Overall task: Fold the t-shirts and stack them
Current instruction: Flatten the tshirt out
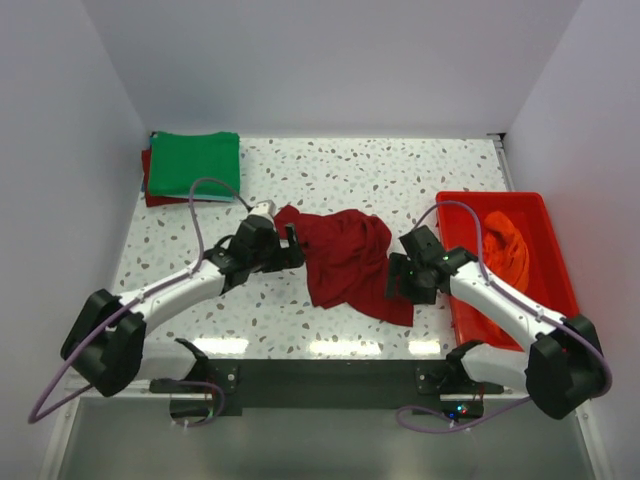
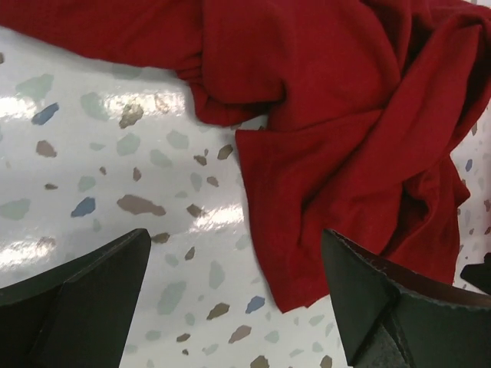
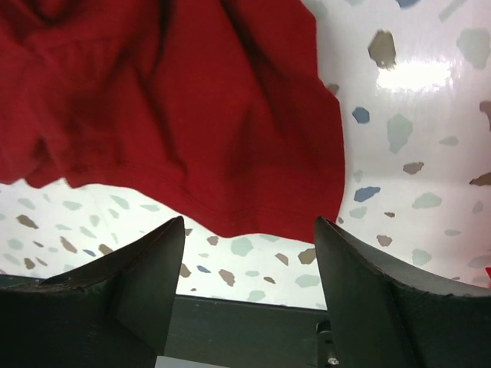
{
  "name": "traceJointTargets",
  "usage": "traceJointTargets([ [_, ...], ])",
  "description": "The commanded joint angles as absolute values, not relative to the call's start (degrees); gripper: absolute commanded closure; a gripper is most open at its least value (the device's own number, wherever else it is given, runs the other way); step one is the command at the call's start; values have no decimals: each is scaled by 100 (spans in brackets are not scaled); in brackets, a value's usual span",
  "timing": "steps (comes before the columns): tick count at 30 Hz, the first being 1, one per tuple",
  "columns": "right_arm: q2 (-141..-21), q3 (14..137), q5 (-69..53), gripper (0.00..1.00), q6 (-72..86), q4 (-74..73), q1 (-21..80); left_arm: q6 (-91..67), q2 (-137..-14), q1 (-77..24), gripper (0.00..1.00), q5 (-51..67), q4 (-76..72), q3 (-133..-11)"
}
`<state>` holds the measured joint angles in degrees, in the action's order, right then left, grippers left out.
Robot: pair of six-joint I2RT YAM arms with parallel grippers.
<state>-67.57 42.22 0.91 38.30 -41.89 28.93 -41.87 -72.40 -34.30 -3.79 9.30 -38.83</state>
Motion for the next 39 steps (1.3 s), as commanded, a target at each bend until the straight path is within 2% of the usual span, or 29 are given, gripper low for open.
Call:
traceJointTargets([
  [1,-6592,3974,149,29,4087,-3947,2918,-4123,-7663,-3410,2,-132,88,-4341],
  [7,-6618,3771,325,32,4122,-3902,2918,-3973,-8734,-3138,3,-26,-359,-4877],
  [11,-6688,3665,351,35,4140,-3806,2918,-3982,-9183,-2910,9,386,-562,-5149],
  [25,-7154,3463,501,39,4131,-3709,2918,-3858,-9966,-2874,18,518,-624,-5625],
  [28,-7242,3419,501,41,4131,-3665,2918,-3850,-10081,-2874,25,545,-598,-5695],
  [30,-7321,3375,484,43,4122,-3621,2909,-3858,-10116,-2865,32,571,-624,-5713],
  [34,-7462,3340,413,53,4096,-3516,2909,-3972,-10152,-2813,60,703,-721,-5722],
  [35,-7488,3366,422,63,4078,-3516,2918,-3990,-10160,-2752,72,729,-747,-5713],
  [37,-7506,3471,448,77,4061,-3585,2909,-4034,-10108,-2690,85,808,-791,-5713],
  [38,-7515,3541,474,89,4052,-3629,2909,-4060,-10073,-2594,96,835,-791,-5713],
  [39,-7515,3725,501,95,4043,-3691,2918,-4078,-10029,-2549,100,861,-782,-5713],
])
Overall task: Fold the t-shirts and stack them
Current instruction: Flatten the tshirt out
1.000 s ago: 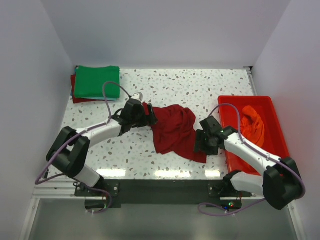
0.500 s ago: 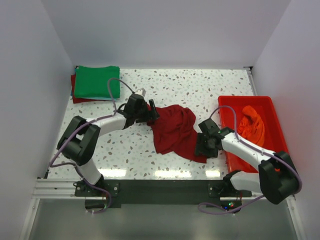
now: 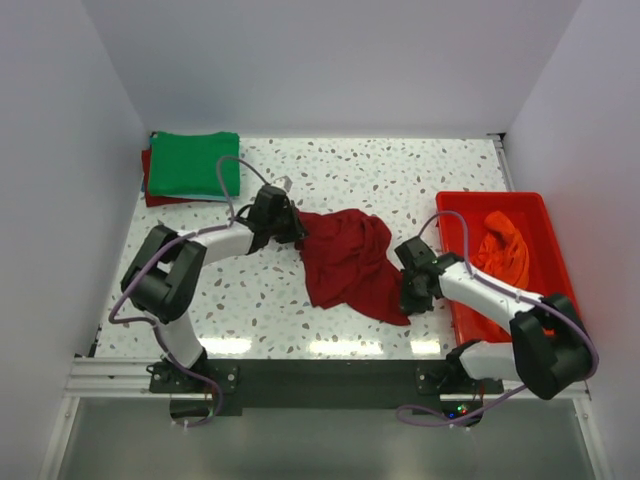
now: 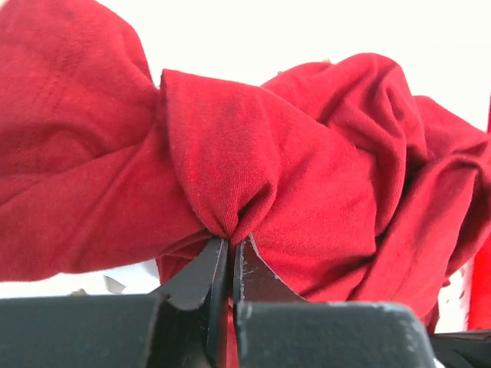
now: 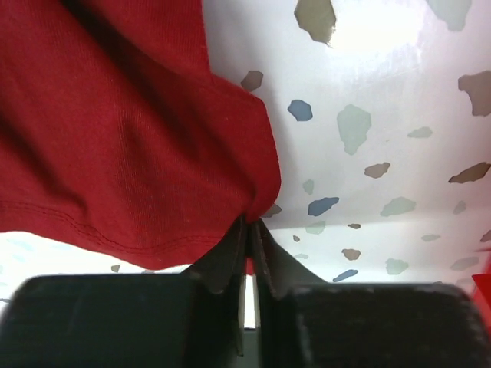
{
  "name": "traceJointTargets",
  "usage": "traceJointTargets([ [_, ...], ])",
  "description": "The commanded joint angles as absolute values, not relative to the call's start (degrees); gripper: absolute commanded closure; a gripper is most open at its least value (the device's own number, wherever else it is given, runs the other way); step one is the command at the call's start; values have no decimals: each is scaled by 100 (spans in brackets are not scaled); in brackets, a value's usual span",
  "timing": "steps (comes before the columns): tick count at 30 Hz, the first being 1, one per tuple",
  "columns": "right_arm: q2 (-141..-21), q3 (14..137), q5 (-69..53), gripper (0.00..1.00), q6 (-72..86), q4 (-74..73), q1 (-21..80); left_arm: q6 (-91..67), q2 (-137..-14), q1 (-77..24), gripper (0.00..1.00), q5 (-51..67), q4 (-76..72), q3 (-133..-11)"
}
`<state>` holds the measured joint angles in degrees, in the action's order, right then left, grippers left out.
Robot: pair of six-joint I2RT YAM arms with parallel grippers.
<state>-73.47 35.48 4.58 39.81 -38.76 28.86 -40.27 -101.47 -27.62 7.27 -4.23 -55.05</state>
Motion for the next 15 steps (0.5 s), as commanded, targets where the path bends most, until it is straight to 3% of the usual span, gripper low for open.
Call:
traceJointTargets([
  [1,-7497,3848,544,100,4017,-3822,2918,-4069,-9898,-2436,100,896,-765,-5730],
  [8,-7857,5807,607,100,3473,-4420,2637,-3552,-8817,-1917,100,668,-19,-6345],
  [15,-8586,8924,229,100,3024,-5018,1890,-3059,-7947,-1276,100,537,1063,-7697],
])
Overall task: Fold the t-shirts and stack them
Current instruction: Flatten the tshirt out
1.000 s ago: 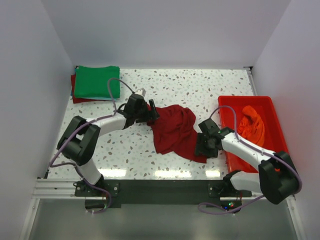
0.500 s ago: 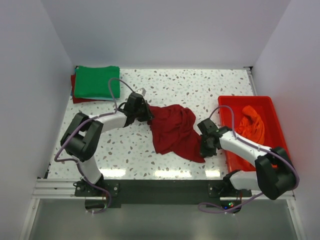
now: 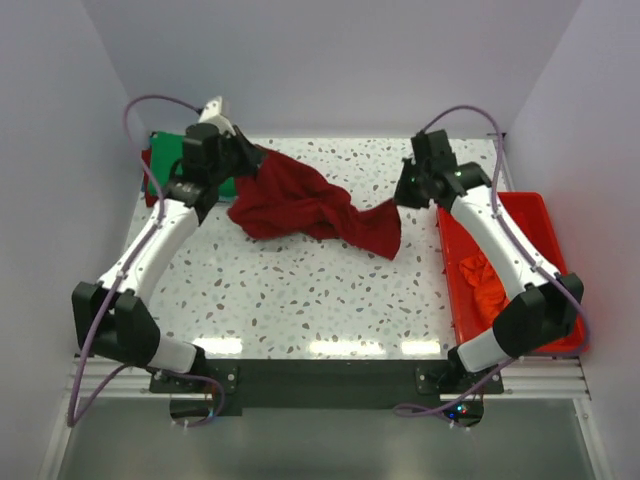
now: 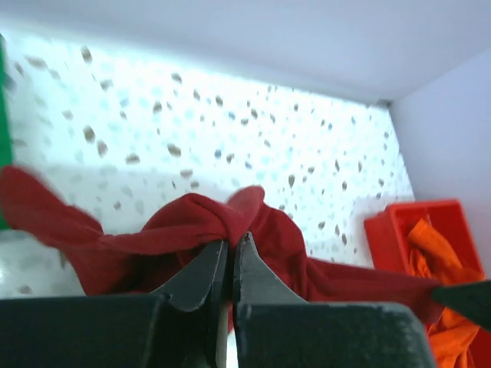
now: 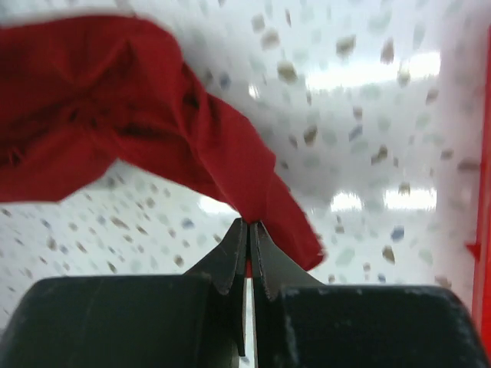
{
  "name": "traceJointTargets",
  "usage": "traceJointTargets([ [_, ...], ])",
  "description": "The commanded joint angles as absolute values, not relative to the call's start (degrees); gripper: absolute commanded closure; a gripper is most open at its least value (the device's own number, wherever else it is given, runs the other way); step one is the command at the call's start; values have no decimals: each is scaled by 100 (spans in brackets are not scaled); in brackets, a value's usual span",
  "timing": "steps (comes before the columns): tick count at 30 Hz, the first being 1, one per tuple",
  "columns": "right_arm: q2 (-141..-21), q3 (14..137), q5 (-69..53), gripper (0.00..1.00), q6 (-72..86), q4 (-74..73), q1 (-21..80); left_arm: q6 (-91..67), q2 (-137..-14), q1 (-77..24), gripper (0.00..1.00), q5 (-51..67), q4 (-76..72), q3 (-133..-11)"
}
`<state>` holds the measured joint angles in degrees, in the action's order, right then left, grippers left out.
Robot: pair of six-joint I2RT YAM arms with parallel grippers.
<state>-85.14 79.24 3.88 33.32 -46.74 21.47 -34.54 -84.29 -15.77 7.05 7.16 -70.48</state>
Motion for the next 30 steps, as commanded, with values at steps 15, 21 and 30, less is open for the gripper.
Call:
traceJointTargets([
  [15,-7630,11197,1572,100,2338,-5283,1573,-2031,-5907,-940,100,-1054,1969,-8631],
  [21,-6962,11119,1907,100,2259,-5081,1582,-1925,-5800,-940,100,-626,1705,-8455],
  [30,-6109,10231,1942,100,2513,-5054,1582,-2057,-6117,-949,100,-26,1248,-8630],
])
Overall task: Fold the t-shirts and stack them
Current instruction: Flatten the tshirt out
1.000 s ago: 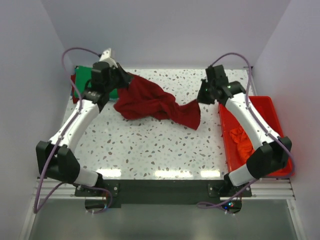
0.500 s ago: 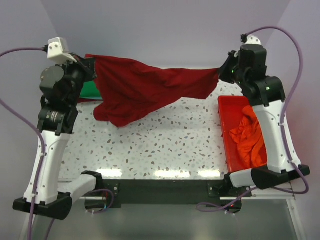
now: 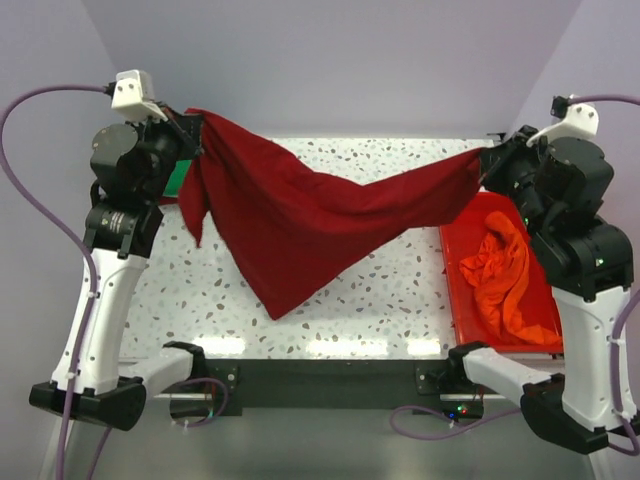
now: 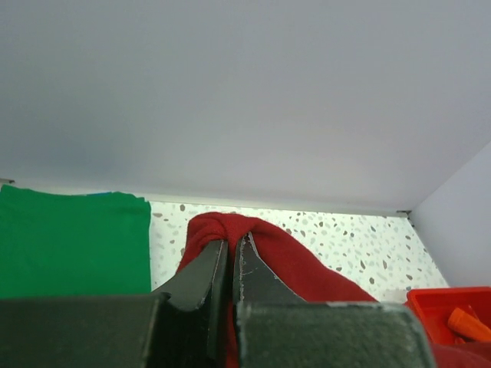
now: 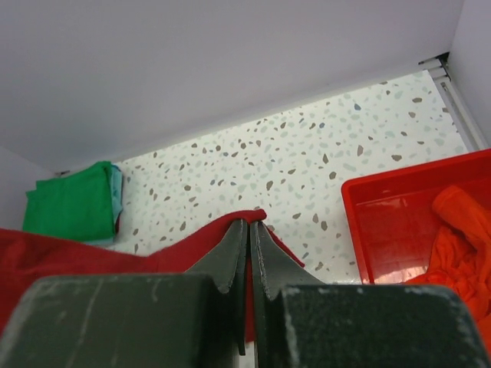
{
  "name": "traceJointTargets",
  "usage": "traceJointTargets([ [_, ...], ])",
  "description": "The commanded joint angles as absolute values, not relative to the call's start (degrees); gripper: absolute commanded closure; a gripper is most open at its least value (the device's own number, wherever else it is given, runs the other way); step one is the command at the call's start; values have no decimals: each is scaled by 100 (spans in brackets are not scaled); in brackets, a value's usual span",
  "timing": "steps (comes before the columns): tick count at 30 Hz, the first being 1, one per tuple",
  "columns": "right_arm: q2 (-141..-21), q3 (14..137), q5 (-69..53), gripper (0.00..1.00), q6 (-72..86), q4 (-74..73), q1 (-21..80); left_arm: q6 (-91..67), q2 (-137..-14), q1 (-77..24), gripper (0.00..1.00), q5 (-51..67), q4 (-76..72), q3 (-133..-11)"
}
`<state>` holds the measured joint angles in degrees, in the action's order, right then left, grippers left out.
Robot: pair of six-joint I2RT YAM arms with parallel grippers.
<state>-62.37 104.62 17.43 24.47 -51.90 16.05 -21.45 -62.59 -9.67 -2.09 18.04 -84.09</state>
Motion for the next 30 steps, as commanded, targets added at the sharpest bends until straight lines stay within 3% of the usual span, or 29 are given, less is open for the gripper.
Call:
traceJointTargets([
  [1,-6021,10152,1960,100,2548,-5036,1582,-2004,-6108,-949,100,-26,1248,-8683],
  [9,-5801,9467,1960,100,2716,-5134,1582,-2338,-6942,-1080,100,1079,484,-8315],
  [17,-5845,8676,1925,100,2891,-4966,1573,-2013,-8446,-1845,100,879,352,-8990],
  [30,-4897,8604,2276,100,2725,-4808,1582,-704,-6707,-1898,100,142,1265,-9211],
])
